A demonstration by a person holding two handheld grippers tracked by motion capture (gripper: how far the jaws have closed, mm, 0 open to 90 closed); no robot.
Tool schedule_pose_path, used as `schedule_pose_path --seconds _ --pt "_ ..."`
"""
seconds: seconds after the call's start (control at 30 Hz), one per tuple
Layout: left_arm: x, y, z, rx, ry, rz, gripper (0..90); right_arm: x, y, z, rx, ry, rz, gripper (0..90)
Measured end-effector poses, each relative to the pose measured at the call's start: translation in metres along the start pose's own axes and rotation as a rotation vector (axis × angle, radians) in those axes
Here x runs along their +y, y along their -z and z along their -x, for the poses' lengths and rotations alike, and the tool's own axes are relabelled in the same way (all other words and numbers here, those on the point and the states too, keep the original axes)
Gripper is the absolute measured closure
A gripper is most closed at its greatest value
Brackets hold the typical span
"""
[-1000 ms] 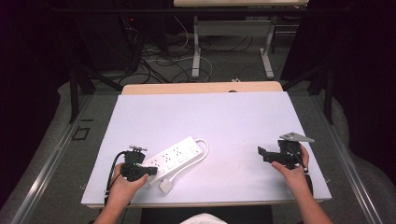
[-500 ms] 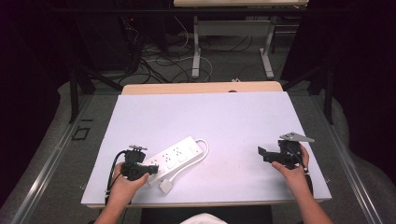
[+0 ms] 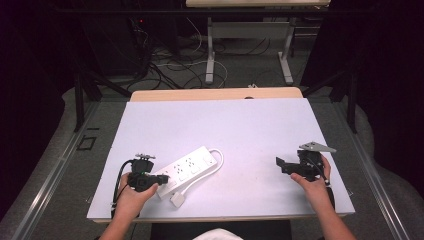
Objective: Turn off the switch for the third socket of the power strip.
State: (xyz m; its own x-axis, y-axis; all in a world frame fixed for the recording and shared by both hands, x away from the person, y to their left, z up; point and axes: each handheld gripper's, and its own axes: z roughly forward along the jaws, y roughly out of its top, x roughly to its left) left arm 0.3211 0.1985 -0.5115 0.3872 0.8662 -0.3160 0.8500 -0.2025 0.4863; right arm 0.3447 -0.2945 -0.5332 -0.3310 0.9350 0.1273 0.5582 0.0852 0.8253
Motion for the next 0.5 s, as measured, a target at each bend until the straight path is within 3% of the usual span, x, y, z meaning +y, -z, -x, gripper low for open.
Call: schedule_pose_path --seconds 0.5 --pt "0.0098 0.0052 -0.0014 0.013 -0.016 0.002 71.8 -0.0003 0.0004 0.0018 0.005 -0.004 -0.008 8.5"
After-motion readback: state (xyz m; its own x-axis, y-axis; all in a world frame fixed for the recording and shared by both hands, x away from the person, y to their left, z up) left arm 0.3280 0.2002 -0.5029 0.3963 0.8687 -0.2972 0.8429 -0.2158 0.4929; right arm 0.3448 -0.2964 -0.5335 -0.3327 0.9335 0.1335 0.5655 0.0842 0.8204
